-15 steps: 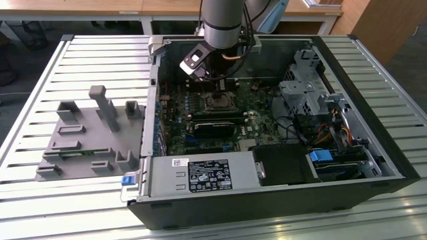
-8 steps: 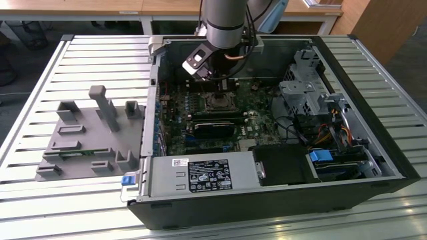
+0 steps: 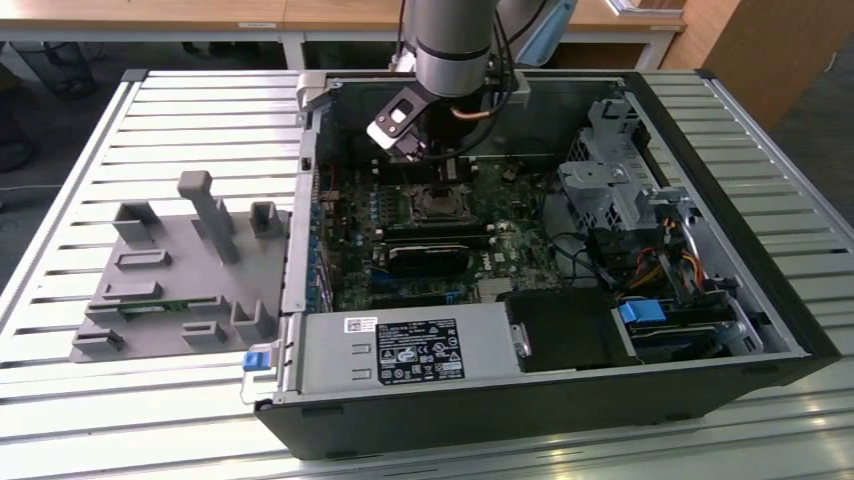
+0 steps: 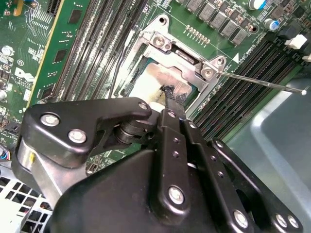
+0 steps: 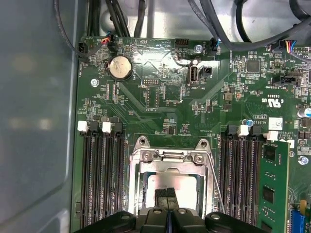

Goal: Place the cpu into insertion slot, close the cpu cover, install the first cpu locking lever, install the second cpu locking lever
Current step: 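Install the first cpu locking lever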

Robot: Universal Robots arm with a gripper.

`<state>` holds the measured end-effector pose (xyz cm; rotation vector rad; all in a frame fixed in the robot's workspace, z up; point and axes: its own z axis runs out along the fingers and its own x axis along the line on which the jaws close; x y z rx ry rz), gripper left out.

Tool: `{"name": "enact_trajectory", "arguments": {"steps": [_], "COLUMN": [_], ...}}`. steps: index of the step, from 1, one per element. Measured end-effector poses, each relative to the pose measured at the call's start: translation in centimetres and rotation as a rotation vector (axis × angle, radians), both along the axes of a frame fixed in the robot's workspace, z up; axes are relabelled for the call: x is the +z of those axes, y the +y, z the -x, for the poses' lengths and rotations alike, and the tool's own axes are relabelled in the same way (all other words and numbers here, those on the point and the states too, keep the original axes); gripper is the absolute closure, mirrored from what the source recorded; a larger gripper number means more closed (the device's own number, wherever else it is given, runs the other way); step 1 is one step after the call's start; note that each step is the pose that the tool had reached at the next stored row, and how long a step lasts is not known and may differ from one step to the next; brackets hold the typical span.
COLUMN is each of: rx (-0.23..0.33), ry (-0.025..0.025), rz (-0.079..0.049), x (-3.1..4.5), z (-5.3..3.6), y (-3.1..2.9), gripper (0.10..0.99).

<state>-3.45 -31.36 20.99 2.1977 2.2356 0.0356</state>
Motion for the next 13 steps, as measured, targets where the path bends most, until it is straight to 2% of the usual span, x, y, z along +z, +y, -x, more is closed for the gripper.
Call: {"name": "enact_trajectory", "arguments": {"steps": [7, 13], "rx": [0.000, 0.000], "ry": [-0.0001, -0.0001], "rz": [0.000, 0.000], "x": [0.58, 2.17], "z": [0.00, 0.00], "y": [0.00, 0.00], "gripper": [0.980, 0.980]}}
